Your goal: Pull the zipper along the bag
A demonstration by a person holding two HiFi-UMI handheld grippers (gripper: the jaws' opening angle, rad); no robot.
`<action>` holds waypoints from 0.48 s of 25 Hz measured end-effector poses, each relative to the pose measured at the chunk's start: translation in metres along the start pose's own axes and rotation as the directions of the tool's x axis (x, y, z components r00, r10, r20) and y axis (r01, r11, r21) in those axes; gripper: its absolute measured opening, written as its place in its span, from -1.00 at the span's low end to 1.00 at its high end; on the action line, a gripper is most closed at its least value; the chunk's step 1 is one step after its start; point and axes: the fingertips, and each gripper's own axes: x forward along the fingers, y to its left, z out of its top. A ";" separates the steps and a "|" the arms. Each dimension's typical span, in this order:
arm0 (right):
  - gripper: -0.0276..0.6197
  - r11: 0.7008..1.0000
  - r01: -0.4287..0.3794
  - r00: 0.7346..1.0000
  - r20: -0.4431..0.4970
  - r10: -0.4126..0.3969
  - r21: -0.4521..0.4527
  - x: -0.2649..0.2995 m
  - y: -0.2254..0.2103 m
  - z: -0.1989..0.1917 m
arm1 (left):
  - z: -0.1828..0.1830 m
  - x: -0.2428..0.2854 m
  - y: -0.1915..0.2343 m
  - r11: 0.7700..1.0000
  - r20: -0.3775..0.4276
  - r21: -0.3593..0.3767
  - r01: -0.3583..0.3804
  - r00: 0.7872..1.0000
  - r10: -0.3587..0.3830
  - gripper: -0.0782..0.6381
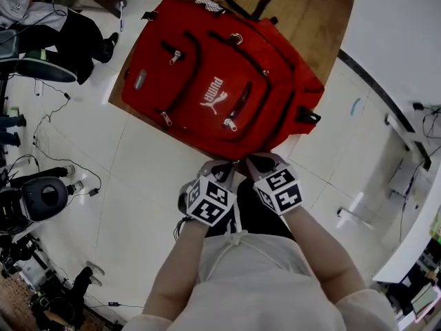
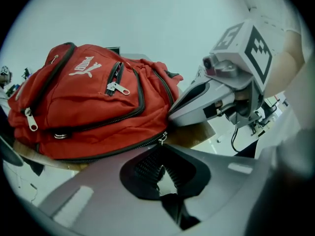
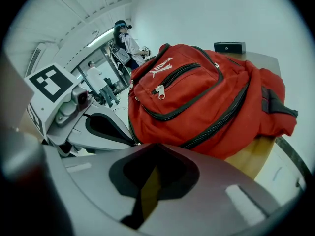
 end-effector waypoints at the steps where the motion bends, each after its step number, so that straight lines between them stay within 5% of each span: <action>1: -0.89 1.000 -0.004 1.000 -0.009 0.004 0.008 0.000 0.000 0.000 | 0.000 0.000 0.001 1.000 0.001 -0.003 -0.001 1.000 0.001 -0.76; 12: -0.90 0.999 0.043 0.994 -0.099 -0.046 -0.031 0.004 -0.003 -0.003 | -0.002 0.000 0.005 0.997 0.022 -0.072 0.040 0.999 -0.039 -0.76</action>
